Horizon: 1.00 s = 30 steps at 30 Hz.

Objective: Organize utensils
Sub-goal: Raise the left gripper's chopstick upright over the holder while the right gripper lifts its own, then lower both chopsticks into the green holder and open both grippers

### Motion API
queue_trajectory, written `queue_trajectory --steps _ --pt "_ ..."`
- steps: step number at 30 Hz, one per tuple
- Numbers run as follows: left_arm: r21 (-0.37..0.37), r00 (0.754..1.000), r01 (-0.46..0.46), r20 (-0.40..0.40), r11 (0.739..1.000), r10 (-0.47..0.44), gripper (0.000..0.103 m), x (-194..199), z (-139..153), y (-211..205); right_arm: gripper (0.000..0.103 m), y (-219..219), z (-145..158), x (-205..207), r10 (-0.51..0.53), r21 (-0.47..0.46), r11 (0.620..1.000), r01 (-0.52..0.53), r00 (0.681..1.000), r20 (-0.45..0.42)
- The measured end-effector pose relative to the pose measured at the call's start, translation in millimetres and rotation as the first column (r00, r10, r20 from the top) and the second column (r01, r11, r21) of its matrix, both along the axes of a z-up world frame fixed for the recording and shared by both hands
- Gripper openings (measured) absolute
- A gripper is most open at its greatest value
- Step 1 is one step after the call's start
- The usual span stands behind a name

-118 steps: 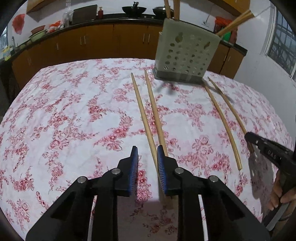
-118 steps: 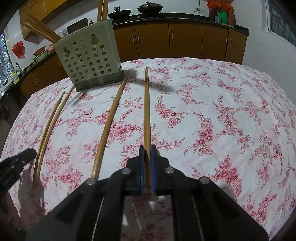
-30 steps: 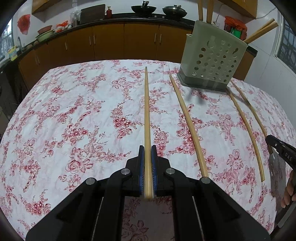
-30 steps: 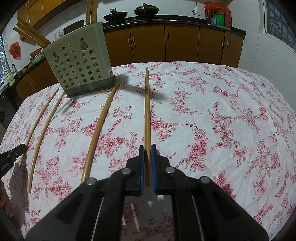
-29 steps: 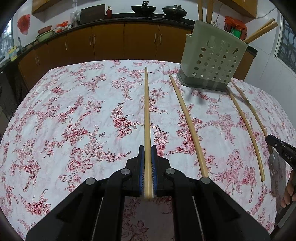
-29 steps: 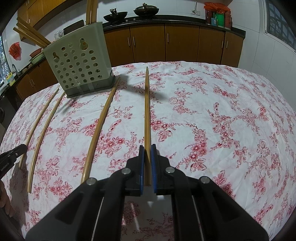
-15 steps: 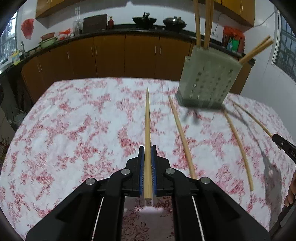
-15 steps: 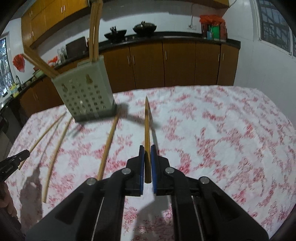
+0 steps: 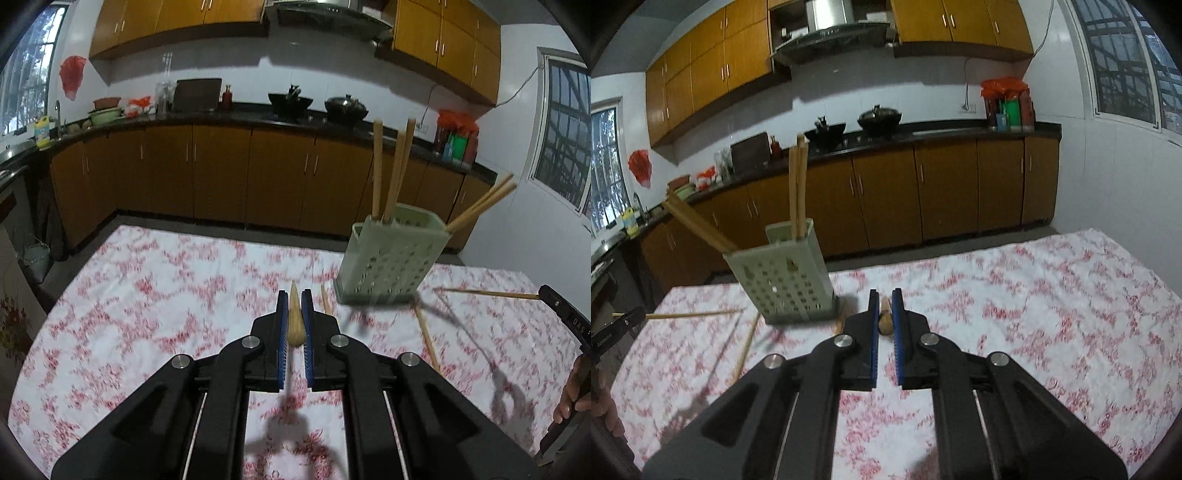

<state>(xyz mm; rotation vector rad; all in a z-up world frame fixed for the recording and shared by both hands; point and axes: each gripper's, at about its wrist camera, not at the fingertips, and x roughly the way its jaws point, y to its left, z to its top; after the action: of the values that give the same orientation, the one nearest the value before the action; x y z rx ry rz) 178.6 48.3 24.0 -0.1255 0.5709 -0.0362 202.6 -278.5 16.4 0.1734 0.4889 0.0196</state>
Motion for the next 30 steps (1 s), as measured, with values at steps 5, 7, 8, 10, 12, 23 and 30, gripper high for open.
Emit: queue_trajectory --steps 5,7,8,10,12,23,30 --pt "0.004 1.000 0.003 0.026 1.000 -0.003 0.008 1.9 10.2 0.4 0.008 1.1 14.1 0.5 -0.001 0.013 1.000 0.001 0.999 0.039" --pt "0.005 0.999 0.004 0.035 1.000 -0.004 0.008 2.9 14.2 -0.4 0.008 0.5 20.4 0.6 0.001 0.017 1.000 -0.002 0.998 0.057" --pt "0.005 0.999 0.005 0.039 1.000 -0.005 0.008 3.5 15.6 -0.5 0.008 0.6 23.5 0.9 0.002 0.018 1.000 -0.003 0.998 0.065" --pt "0.010 0.999 0.007 0.049 1.000 -0.008 0.008 4.9 19.7 -2.0 0.008 1.4 31.0 2.0 0.004 0.021 1.000 -0.006 0.997 0.082" --pt "0.014 0.998 0.012 0.063 1.000 -0.012 0.008 6.7 25.8 -4.2 0.008 2.1 40.2 3.4 0.011 0.024 1.000 -0.014 0.995 0.103" --pt "0.006 0.983 0.059 0.173 0.998 -0.059 0.008 4.7 69.4 -20.6 0.008 15.5 100.1 -6.9 0.086 0.030 0.995 -0.096 0.967 0.239" --pt "-0.017 0.953 0.091 0.291 0.996 -0.082 0.008 12.3 110.9 -42.2 0.008 35.5 149.8 -5.1 0.114 0.039 0.990 -0.138 0.919 0.377"
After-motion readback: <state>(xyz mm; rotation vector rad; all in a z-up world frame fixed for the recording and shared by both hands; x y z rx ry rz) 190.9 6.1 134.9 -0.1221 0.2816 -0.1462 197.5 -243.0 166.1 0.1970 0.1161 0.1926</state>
